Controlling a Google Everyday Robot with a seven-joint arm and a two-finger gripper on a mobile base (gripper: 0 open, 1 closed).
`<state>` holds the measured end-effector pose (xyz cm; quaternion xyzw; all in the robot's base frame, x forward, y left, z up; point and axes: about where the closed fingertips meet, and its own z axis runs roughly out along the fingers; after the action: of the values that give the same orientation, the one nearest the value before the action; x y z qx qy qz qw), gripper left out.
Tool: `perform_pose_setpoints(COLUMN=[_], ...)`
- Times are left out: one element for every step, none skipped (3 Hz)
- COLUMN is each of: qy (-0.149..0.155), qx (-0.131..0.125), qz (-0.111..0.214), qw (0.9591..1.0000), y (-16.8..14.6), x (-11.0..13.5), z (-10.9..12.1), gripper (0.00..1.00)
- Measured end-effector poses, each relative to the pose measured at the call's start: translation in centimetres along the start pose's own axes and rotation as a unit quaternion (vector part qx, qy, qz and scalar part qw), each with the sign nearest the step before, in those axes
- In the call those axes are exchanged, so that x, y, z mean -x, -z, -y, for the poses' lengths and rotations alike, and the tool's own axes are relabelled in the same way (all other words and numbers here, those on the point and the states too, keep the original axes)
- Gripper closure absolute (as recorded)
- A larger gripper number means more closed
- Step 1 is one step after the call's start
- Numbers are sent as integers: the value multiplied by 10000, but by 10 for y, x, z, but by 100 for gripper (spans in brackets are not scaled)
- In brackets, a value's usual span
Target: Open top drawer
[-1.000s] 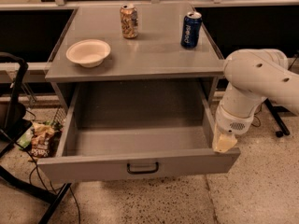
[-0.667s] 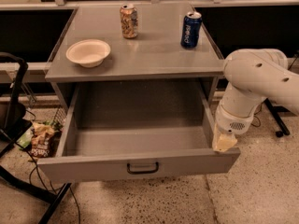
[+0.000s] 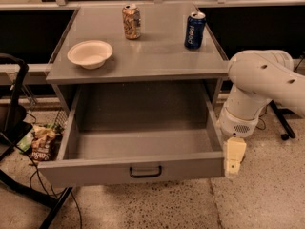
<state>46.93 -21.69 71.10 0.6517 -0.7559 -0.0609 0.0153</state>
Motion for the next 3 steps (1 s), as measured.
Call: perform_pose_setpoints(qy=[0,28,72], qx=[0,229,686], qz=[0,56,72], qw=[10000,9997,9976], y=[0,-12,-27], x=[0,-1,-4], z=[0,-11,-43], gripper=[0,15,37])
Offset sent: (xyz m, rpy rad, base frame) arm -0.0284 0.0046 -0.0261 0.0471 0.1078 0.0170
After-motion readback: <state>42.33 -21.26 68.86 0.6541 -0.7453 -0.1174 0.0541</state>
